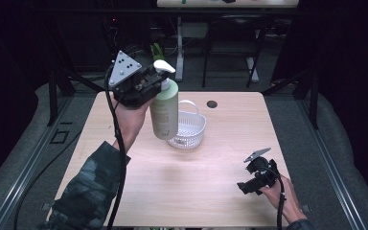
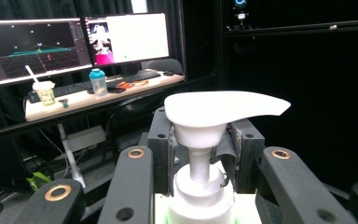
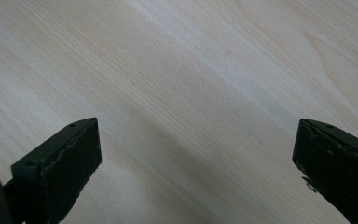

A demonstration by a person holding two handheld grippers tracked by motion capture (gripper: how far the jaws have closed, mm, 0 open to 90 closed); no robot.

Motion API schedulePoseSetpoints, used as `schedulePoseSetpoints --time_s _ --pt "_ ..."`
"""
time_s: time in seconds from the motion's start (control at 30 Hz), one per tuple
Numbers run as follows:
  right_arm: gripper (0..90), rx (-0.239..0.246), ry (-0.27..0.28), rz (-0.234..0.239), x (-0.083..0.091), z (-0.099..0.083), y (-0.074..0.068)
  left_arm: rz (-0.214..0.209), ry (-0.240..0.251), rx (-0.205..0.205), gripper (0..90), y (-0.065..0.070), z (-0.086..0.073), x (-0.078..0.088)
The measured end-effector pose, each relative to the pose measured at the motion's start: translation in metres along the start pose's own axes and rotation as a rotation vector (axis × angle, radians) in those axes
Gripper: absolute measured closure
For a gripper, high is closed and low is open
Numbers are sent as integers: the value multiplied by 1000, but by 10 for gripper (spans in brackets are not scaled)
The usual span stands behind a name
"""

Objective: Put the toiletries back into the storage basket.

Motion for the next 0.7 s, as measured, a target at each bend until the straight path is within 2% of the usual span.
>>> schedulePoseSetpoints --time_s 0.7 --pt "9 -2 -2 4 1 0 -2 7 7 -15 671 2 4 -24"
Point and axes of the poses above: each handheld gripper's, and its own axes: x roughly backward along the jaws, z roughly out of its top, y roughly to its right, the point moved 10 cm from there along -x, roughly forward along the jaws, and after that the axes turned 11 degrees about x, right-handed, at the moved point
